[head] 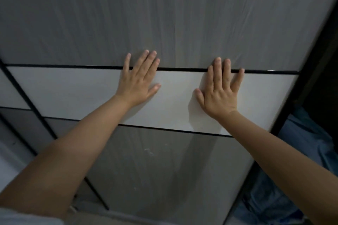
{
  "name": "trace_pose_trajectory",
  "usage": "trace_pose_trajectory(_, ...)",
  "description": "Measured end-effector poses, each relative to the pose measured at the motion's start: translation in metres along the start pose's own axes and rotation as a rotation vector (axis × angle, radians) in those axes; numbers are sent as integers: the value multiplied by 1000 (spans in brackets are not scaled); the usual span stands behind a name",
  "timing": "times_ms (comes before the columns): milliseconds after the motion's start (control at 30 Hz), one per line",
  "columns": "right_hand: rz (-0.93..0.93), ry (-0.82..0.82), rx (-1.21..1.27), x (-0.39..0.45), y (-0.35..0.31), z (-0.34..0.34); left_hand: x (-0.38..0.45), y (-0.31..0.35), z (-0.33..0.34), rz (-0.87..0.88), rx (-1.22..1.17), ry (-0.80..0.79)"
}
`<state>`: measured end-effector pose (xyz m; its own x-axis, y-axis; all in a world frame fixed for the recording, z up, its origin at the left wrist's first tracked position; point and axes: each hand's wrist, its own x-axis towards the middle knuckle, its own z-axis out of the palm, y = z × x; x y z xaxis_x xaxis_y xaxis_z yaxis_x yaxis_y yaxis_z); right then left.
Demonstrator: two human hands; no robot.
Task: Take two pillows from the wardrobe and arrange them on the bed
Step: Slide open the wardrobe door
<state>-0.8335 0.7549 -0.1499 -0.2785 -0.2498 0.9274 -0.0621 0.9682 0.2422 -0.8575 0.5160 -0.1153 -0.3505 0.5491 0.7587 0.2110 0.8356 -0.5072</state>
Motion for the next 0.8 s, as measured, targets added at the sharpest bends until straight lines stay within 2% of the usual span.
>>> trace_pose_trajectory(100,6,4,-23,8,-32,3,-19,-25,21,-9,-56,34)
trace_pose_trajectory(267,45,-66,-4,17,-92,11,-50,-67,41,58,-12,142)
trace_pose_trajectory(467,298,-351,54,42,-169,1,-79,-118,55,122,-27,229)
trace_pose_trajectory(600,386,-403,93,53,-206,-2,-94,-145,54,97,-70,183)
trace_pose_trajectory(800,359,-458,129,66,-243,-5,-114,-176,58,90,-67,208)
